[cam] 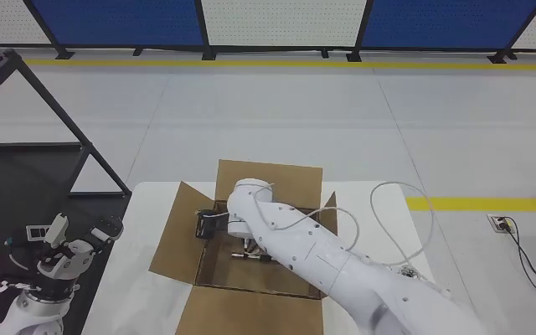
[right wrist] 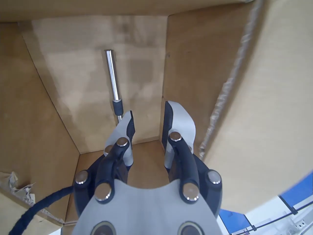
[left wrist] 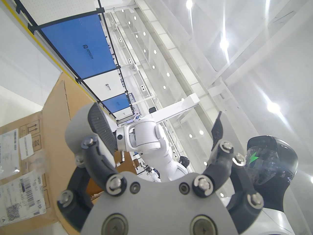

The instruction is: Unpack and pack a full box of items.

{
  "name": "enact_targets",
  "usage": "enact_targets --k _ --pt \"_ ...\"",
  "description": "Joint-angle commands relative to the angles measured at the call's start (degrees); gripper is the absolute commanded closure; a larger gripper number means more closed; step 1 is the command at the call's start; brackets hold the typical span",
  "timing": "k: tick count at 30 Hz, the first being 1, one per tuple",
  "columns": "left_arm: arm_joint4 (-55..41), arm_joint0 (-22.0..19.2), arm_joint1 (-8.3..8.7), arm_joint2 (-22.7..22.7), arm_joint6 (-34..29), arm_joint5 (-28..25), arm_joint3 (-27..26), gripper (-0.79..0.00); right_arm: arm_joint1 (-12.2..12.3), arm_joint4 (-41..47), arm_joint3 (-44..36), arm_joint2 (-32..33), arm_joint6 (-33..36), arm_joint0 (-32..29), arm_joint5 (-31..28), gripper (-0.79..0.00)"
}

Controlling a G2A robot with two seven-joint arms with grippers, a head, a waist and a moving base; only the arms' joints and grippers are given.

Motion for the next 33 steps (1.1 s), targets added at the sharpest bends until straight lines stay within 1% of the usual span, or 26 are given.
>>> enact_targets --k 1,4,7,9,10,11,12,13,14,15,17,18,19,24,26,30,33 --pt "0.0 0.0 0.0 0.0 0.0 0.0 0.0 -0.785 2.11 -1.36 -6.07 1.57 2.02 -0.6 2.38 -0.283" --pt "0.0 0.0 0.0 0.0 0.0 0.0 0.0 -0.785 6.21 -4.45 -17.43 5.06 5.32 -3.02 5.96 -0.28" --pt "0.0 0.0 0.0 0.0 0.0 0.0 0.0 -0.785 11.27 -8.93 -31.36 10.5 9.8 -8.05 8.81 -0.308" --pt "0.0 0.0 0.0 0.0 0.0 0.0 0.0 -0.785 14.7 -12.59 -41.31 15.37 12.54 -12.96 9.83 -0.413" --pt "0.0 0.0 0.0 0.0 0.0 0.0 0.0 -0.785 16.29 -14.63 -46.17 18.04 13.65 -15.79 10.1 -0.434" --pt "0.0 0.0 0.0 0.0 0.0 0.0 0.0 -0.785 17.74 -16.28 -50.86 20.82 14.14 -18.8 10.01 -0.486" --pt "0.0 0.0 0.0 0.0 0.0 0.0 0.0 -0.785 19.01 -17.68 -55.19 23.67 14.04 -21.8 9.63 -0.6" --pt "0.0 0.0 0.0 0.0 0.0 0.0 0.0 -0.785 20.13 -19.12 -59.06 26.53 13.52 -24.71 9.36 -0.65" --pt "0.0 0.0 0.0 0.0 0.0 0.0 0.0 -0.785 21.08 -20.3 -62.41 29.17 12.75 -27.56 9.09 -0.662" --pt "0.0 0.0 0.0 0.0 0.0 0.0 0.0 -0.785 21.87 -21.73 -65.31 31.62 11.83 -30.09 8.86 -0.668" --pt "0.0 0.0 0.0 0.0 0.0 0.0 0.0 -0.785 23.07 -23.45 -69.8 35.84 9.48 -34.65 8.49 -0.73" --pt "0.0 0.0 0.0 0.0 0.0 0.0 0.0 -0.785 23.52 -24.12 -71.6 37.79 8.2 -36.56 8.54 -0.776" --pt "0.0 0.0 0.0 0.0 0.0 0.0 0.0 -0.785 23.91 -24.36 -72.95 39.5 7.12 -38.38 8.37 -0.785" --pt "0.0 0.0 0.0 0.0 0.0 0.0 0.0 -0.785 25.45 -25.13 -78.77 48.18 3.08 -46.15 8.97 -0.785" --pt "0.0 0.0 0.0 0.0 0.0 0.0 0.0 -0.785 26.02 -23.89 -81.22 52.57 0.09 -50.11 9.55 -0.785" --pt "0.0 0.0 0.0 0.0 0.0 0.0 0.0 -0.785 27.11 -20.88 -86.12 62.86 -8.77 -60.35 10.11 -0.785" --pt "0.0 0.0 0.0 0.0 0.0 0.0 0.0 -0.785 27.68 -19.51 -89.0 70.63 -14.18 -68.71 11.87 -0.785"
